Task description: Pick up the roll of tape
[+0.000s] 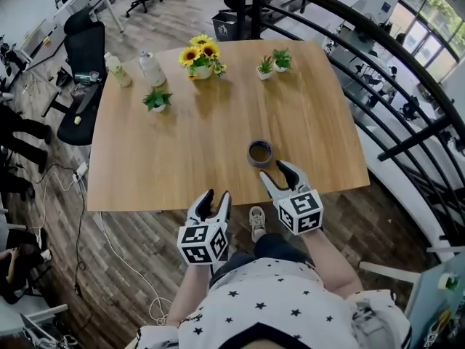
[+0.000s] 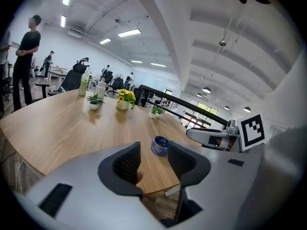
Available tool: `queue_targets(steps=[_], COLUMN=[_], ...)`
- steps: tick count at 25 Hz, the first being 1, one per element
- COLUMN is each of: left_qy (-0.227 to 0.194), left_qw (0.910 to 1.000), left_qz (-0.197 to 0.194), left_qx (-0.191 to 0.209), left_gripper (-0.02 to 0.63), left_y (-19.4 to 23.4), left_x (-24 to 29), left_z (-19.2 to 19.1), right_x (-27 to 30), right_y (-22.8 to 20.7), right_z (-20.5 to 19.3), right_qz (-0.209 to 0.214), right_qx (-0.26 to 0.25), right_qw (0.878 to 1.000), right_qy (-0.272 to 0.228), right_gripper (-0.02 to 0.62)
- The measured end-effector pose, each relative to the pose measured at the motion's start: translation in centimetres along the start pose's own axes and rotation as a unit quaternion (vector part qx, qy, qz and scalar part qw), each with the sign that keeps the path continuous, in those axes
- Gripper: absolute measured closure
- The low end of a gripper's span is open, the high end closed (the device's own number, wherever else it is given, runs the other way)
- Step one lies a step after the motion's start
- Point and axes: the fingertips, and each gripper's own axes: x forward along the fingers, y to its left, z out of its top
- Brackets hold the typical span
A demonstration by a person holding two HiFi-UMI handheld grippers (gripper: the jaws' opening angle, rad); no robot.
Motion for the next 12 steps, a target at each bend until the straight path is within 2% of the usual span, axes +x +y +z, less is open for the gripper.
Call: queue_targets(steps=[12], left_qy=[0.016], left_qw=[0.9998], left_qz=[0.007], left_qx=[-0.012], left_gripper=[0.434], left_y=[-0.2], left_x=[3.6], left_z=[0.9], right_x=[4.9], right_y=[-4.8], right_z=[-2.3], right_qz=[-0.011], right_qx=[-0.005], right_qw=[0.998], right_qy=[0.061], right_gripper=[0.402])
